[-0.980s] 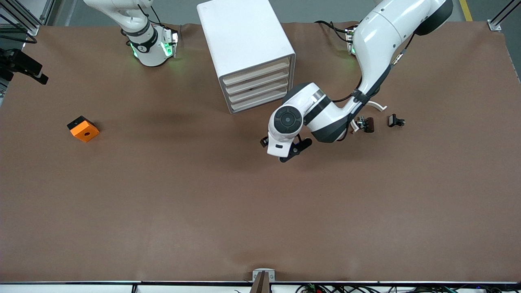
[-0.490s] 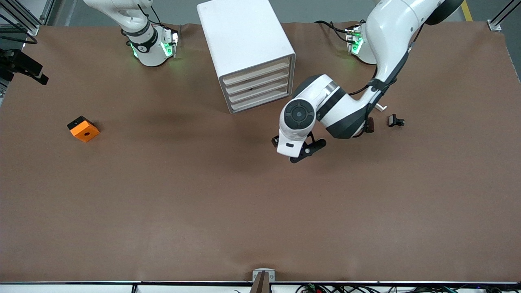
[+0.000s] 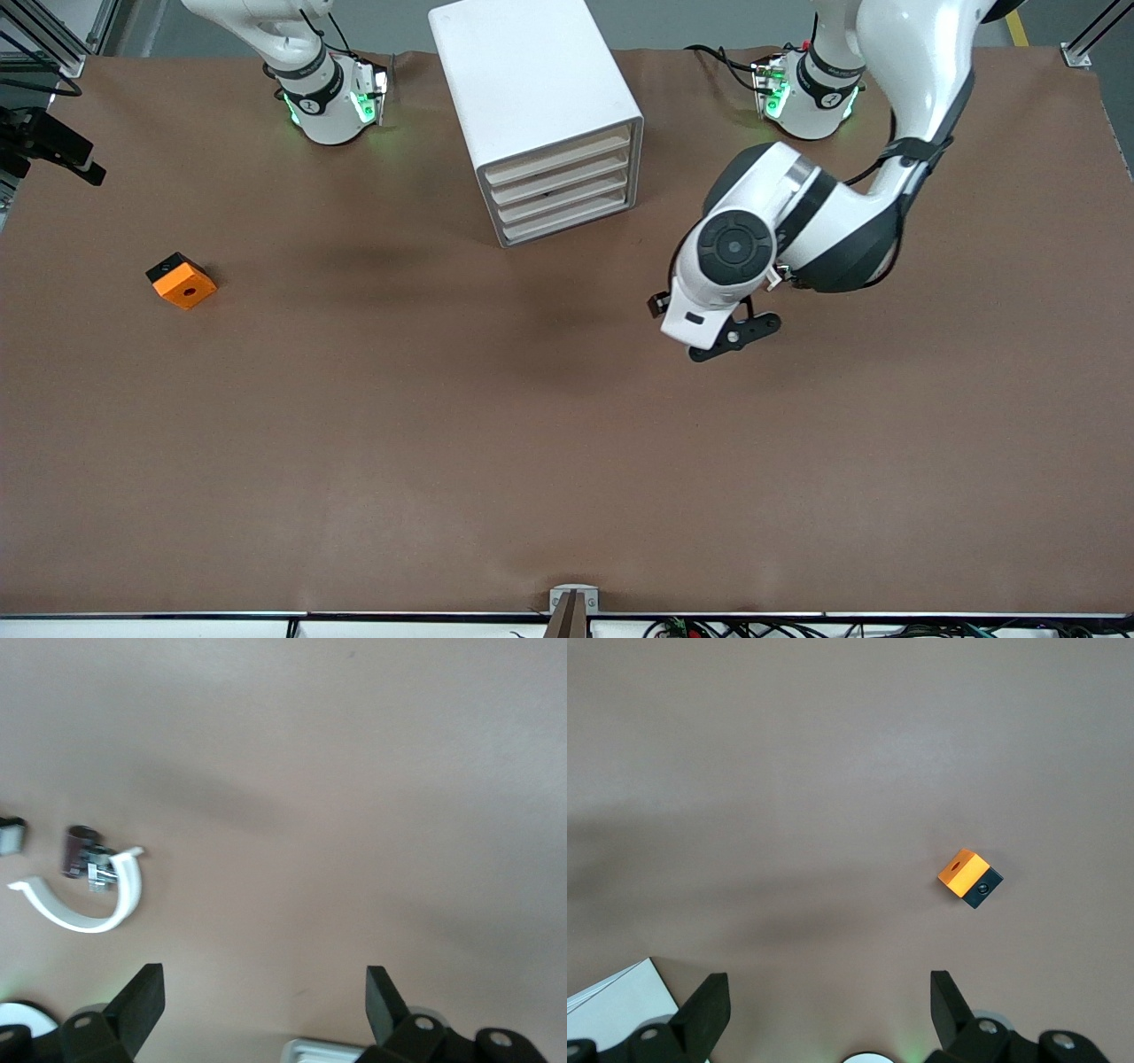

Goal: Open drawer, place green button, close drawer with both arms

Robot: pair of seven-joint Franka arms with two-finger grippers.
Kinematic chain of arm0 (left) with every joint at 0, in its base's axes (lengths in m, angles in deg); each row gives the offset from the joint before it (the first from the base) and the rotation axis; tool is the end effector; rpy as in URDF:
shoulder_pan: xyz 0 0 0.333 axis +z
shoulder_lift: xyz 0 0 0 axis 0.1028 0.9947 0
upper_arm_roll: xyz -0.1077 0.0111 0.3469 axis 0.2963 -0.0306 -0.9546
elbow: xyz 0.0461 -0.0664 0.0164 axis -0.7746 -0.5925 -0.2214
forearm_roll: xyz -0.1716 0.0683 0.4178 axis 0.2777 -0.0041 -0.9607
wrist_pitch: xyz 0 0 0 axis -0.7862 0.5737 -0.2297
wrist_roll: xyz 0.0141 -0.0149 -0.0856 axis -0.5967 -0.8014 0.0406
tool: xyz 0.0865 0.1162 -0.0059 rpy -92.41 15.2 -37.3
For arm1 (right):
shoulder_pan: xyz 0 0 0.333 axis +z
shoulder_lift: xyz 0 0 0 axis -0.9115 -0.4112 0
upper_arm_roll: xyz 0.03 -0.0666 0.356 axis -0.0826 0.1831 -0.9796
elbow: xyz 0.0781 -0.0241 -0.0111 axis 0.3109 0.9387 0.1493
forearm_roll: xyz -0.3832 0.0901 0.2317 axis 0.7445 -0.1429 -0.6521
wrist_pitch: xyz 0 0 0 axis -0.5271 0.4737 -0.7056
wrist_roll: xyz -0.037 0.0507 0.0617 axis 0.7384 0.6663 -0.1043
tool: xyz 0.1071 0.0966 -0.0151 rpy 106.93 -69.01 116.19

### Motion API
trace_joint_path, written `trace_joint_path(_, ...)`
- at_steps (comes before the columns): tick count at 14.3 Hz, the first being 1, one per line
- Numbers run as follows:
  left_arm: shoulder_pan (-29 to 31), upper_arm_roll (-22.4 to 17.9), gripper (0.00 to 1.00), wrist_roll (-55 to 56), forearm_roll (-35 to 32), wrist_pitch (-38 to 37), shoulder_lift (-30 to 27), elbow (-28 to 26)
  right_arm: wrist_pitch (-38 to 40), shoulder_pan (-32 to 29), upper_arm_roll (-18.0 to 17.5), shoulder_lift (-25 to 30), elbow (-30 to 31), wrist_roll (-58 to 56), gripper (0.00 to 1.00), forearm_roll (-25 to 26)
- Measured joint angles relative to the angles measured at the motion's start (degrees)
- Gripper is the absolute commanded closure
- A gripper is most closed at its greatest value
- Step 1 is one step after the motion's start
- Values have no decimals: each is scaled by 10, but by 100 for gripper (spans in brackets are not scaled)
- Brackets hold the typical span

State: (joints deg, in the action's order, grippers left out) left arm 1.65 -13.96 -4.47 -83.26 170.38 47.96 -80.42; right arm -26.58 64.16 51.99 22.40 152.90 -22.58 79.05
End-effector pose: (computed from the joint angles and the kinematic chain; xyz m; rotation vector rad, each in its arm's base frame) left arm 0.6291 -0.3748 0.3869 -2.9397 -0.4686 0.3778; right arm 0.5387 -0.0542 0.6766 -3.1062 0.2138 0.0121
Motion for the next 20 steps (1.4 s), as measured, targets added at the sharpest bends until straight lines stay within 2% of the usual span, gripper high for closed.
trace_joint_path(4,24,2,0,-92,0,-56,-29,0,-1,0,0,0,0,0,0,0)
trace_joint_path(9,27,-63,0,-244,6,-96,-93,-24,-3,0,0,0,1,0,0,0)
trace_joint_path(16,28,-212,0,-479,55,-95,-252,-140,-4,0,-3,0,2,0,0,0)
trace_joint_path(20,27,-249,0,-507,61,-26,-341,-240,-4,0,-3,0,2,0,0,0)
